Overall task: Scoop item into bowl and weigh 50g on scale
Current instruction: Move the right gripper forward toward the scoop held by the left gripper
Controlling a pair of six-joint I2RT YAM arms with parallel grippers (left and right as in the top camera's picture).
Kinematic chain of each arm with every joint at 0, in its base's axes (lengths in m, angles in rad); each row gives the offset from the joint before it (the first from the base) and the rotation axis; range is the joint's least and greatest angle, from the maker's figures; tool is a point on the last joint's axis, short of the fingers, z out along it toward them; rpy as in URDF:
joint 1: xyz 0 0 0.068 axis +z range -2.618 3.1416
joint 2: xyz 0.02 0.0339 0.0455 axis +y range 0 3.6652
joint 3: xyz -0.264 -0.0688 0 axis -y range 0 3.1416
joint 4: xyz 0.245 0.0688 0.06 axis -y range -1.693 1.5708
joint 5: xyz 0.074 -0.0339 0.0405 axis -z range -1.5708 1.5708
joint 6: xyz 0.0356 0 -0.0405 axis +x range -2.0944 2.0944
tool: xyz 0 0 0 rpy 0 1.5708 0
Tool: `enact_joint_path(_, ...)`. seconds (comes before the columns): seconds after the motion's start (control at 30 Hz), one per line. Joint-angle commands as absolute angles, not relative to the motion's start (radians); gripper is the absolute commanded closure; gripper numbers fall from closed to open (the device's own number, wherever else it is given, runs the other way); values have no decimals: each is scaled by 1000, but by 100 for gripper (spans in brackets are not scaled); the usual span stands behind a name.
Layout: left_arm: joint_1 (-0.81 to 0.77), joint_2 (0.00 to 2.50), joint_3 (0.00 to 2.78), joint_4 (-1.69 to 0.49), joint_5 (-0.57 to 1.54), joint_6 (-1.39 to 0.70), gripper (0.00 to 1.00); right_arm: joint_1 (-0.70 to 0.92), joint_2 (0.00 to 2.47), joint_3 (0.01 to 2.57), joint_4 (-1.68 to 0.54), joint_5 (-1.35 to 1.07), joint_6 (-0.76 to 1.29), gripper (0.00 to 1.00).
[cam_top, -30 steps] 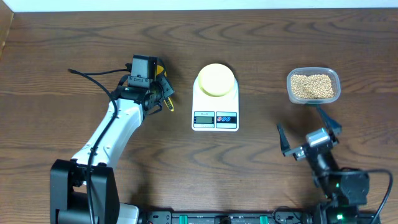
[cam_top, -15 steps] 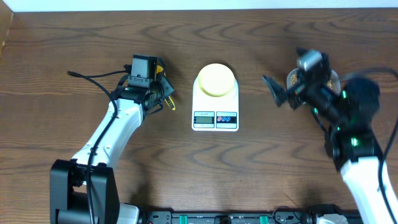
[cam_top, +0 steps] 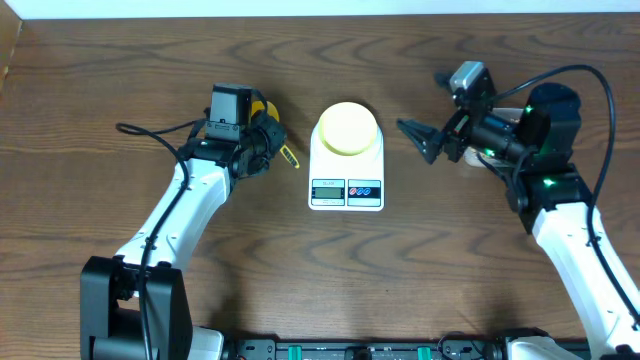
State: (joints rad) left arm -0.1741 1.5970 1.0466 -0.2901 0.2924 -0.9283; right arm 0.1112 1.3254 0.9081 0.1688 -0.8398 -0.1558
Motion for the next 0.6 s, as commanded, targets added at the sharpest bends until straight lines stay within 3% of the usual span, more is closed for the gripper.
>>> enact_joint_path(0.0,-176,1601,1049,-297,333,-1040,93,143,1343,928,253,-936,-28,1)
enact_joint_path(0.23,-176,1601,1049,-297,333,-1119,93,245,1444,928,351,-636,484,1)
enact_joint_path(0.57,-176,1601,1049,-292,426,-1124,93,483,1559,928,377,-368,464,1)
